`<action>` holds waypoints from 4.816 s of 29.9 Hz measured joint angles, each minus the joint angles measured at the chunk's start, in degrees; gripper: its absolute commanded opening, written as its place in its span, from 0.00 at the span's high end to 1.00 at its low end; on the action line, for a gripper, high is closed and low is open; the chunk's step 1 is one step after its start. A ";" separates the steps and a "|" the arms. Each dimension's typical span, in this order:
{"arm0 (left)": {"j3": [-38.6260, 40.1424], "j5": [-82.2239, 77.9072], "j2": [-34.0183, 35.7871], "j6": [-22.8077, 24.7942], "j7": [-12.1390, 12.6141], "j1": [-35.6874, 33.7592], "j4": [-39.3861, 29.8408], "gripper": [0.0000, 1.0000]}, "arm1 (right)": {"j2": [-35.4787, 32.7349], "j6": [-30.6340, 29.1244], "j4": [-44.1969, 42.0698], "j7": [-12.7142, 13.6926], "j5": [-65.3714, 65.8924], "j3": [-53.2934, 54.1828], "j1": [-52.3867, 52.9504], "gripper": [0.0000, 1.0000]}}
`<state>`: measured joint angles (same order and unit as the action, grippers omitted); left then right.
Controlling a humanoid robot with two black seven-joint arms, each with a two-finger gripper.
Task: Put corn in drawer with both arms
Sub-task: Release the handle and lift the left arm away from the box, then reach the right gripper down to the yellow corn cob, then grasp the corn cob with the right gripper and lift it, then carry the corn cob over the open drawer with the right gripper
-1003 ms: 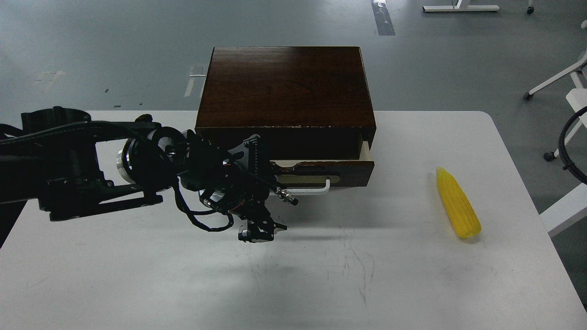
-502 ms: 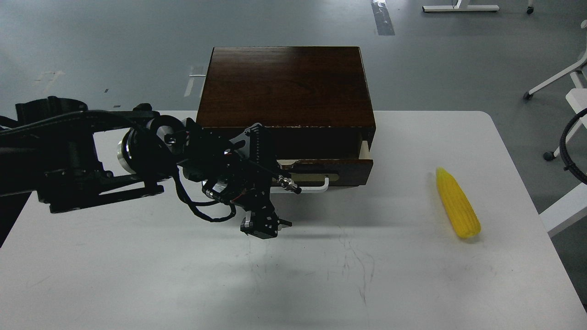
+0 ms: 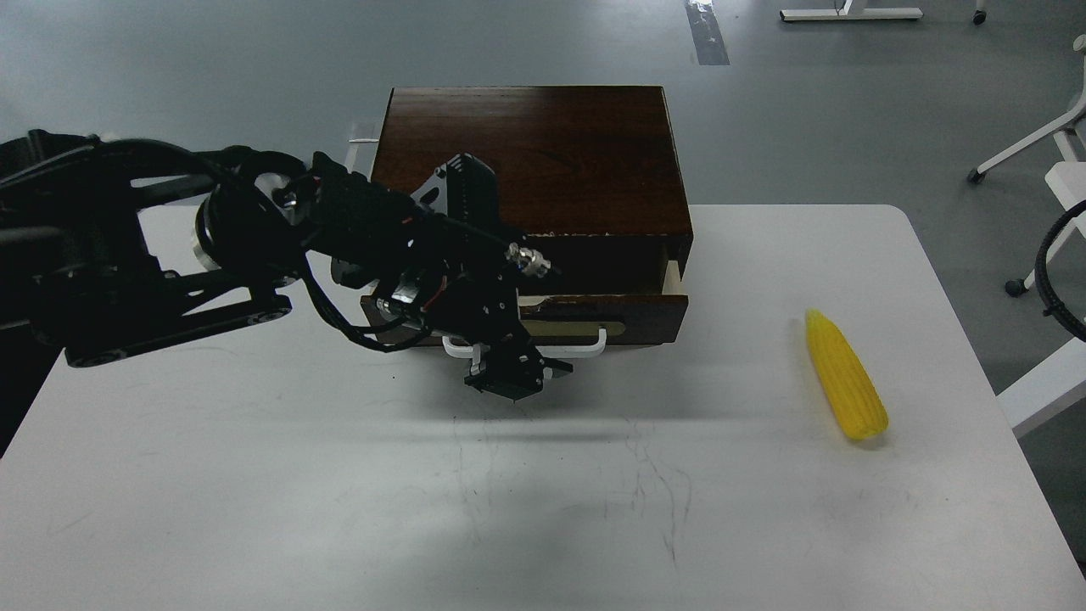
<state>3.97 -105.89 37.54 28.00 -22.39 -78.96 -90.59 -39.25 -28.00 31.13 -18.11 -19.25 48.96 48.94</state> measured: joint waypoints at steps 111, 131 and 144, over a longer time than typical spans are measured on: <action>33.34 109.94 -5.80 0.00 -0.16 19.60 61.39 0.02 | 9.19 39.51 28.26 -8.93 97.70 -68.54 49.88 1.00; 33.28 109.93 -3.02 0.00 -0.27 19.79 61.41 0.02 | 21.76 40.85 32.14 -9.90 126.62 -71.27 48.93 1.00; 33.29 109.86 -2.31 0.00 -0.28 19.74 61.41 0.02 | 23.24 40.93 33.60 -9.90 126.75 -74.29 46.15 1.00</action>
<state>37.26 3.97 35.24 28.00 -22.68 -59.22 -29.18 -16.00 12.93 64.73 -28.00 107.51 -25.33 95.09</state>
